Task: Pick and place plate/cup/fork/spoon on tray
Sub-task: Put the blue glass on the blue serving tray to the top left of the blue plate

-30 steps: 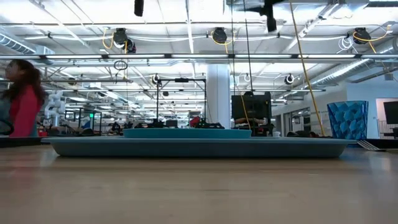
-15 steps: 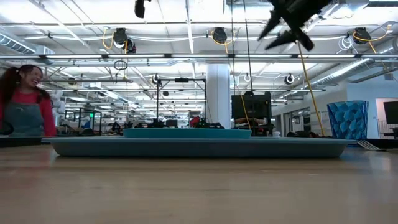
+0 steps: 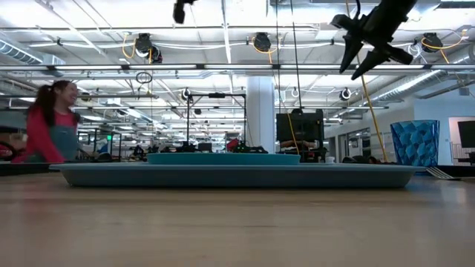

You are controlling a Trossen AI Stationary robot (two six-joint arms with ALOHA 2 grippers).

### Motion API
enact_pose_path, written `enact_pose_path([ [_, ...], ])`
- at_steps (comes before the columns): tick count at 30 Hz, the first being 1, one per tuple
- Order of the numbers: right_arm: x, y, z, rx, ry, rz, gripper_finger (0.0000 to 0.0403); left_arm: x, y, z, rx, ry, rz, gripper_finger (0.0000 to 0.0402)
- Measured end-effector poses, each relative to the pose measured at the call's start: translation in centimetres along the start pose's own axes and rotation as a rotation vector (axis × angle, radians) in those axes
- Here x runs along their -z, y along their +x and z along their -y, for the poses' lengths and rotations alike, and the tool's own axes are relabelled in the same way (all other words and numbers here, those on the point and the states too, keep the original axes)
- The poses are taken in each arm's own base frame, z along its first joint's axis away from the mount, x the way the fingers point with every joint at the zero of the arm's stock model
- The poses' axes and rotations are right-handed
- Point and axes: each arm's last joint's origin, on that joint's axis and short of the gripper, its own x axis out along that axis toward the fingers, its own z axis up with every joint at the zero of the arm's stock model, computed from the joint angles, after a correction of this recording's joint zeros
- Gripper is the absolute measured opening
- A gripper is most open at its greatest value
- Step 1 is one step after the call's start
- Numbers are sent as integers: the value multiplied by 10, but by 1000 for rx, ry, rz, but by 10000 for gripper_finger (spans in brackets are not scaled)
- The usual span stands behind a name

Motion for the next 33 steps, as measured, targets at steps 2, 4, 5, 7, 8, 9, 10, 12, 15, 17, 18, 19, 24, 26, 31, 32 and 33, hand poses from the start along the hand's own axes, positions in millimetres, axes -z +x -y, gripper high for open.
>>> enact_pose_path([
  [2, -8, -5, 1, 27, -7, 5, 141, -1, 10, 6, 13, 35, -33, 120],
  [4, -17, -11, 0, 48, -18, 14, 141, -3, 22, 12, 17, 83, -71, 120],
  [5, -21, -14, 0, 63, -28, 12, 141, -4, 28, 14, 9, 109, -103, 120],
  [7, -29, -19, -1, 94, -46, 3, 141, -5, 40, 19, 1, 155, -158, 120],
  [8, -32, -21, -2, 111, -58, -10, 141, -6, 46, 21, -3, 175, -187, 120],
  [9, -35, -23, -3, 121, -65, -33, 141, -8, 50, 24, -7, 192, -210, 120],
  [10, -38, -23, -3, 133, -75, -66, 141, -10, 54, 27, -7, 209, -226, 120],
  [12, -41, -23, -4, 148, -109, -153, 141, -15, 60, 33, -13, 238, -273, 120],
  [15, -43, -18, -6, 187, -176, -278, 141, -21, 68, 38, -30, 272, -361, 120],
  [17, -43, -12, -6, 231, -210, -342, 141, -23, 72, 37, -64, 280, -426, 120],
  [18, -42, -9, -5, 256, -225, -375, 141, -24, 74, 37, -78, 288, -449, 120],
  [19, -40, -6, -5, 281, -240, -408, 141, -26, 77, 38, -91, 295, -466, 120],
  [24, -36, 6, -2, 371, -344, -556, 141, -27, 86, 37, -140, 312, -537, 120],
  [26, -35, 7, -1, 383, -372, -579, 141, -23, 86, 34, -143, 308, -588, 120],
  [31, -37, 2, 2, 451, -425, -504, 141, -6, 75, 30, -199, 378, -764, 120],
  [32, -38, -1, 3, 473, -430, -480, 141, -4, 73, 28, -216, 389, -791, 120],
  [33, -38, -3, 4, 483, -429, -463, 141, -3, 71, 27, -234, 389, -810, 120],
])
